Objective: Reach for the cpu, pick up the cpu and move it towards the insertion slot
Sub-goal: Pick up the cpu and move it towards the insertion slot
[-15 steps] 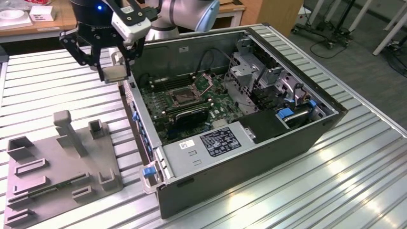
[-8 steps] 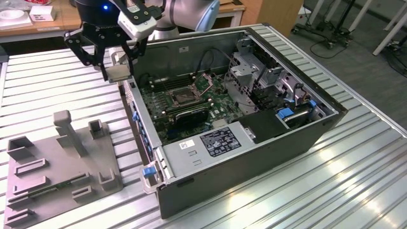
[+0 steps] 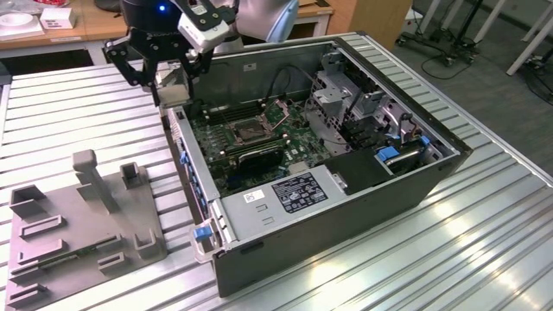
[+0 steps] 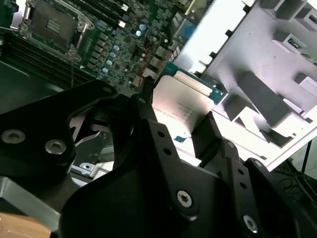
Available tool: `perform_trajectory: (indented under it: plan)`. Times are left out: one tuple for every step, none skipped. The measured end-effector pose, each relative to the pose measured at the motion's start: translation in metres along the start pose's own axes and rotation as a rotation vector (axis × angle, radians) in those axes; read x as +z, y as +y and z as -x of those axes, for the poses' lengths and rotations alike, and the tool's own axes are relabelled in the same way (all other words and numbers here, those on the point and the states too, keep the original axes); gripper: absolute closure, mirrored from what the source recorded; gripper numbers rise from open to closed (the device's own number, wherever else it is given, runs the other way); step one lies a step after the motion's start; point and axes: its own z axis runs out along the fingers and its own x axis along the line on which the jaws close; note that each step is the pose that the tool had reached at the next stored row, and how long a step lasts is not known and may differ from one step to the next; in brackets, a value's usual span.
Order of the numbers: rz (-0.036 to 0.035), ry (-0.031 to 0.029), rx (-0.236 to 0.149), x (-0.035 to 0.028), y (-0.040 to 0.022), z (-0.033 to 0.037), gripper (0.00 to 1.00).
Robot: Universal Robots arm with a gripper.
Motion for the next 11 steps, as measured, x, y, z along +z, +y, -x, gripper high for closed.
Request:
perform_trajectory:
  plan:
    - [-0.0001,0.0002,0.0,0.0,0.0004,0.0022,0.45]
    - [-0.0001,0.0003,0.0,0.0001,0.0009,0.0045,0.45]
    - [0.0,0.0004,0.0,0.0002,0.0014,0.007,0.45]
    - [0.0,0.0005,0.0,0.0003,0.0019,0.0095,0.45]
    - [0.0,0.0006,0.0,0.0004,0.0025,0.0121,0.45]
    - [0.0,0.0008,0.0,0.0005,0.0031,0.0151,0.45]
    - [0.0,0.0009,0.0,0.0006,0.0036,0.0176,0.45]
    - [0.0,0.001,0.0,0.0006,0.0041,0.0201,0.45]
    - [-0.0001,0.0012,0.0,0.0007,0.0046,0.0226,0.45]
    - [-0.0001,0.0013,0.0,0.0007,0.0051,0.0251,0.45]
    - [0.0,0.0014,0.0,0.0008,0.0057,0.0274,0.45]
